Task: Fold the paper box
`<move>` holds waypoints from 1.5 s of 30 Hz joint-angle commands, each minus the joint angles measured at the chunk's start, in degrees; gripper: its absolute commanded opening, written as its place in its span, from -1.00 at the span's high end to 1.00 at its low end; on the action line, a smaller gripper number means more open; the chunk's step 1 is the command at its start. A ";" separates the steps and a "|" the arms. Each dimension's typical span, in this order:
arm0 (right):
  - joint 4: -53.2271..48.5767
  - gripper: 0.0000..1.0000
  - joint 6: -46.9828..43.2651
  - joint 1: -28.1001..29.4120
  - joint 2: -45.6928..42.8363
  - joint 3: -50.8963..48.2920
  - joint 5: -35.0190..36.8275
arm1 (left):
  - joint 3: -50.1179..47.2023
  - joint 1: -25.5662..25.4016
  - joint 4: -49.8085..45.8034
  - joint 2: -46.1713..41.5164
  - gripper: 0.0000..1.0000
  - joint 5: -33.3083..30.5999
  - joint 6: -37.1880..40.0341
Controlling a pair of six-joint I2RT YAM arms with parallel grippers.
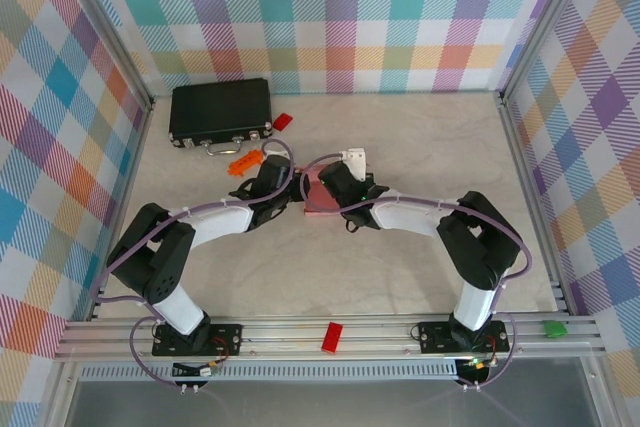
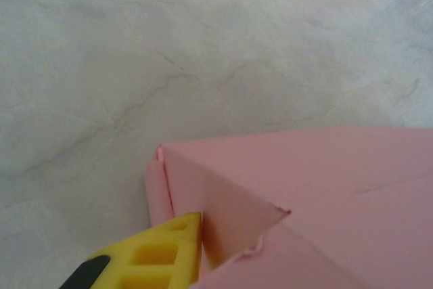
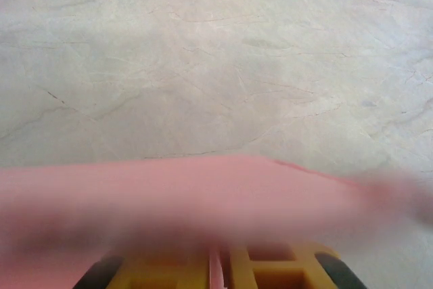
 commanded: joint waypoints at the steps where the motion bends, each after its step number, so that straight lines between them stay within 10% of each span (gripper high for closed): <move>1: -1.89 0.76 2.19 0.72 1.10 2.00 -0.73 | -0.99 -0.89 -1.81 0.59 0.69 0.63 -0.40; 21: -4.20 0.85 4.17 0.74 1.51 0.30 -0.95 | -1.65 -1.61 -1.72 2.02 0.88 1.11 -0.34; 45: -7.30 0.36 7.18 1.71 -2.05 -2.45 -0.63 | -3.81 -2.91 -0.67 2.64 0.80 -0.11 1.39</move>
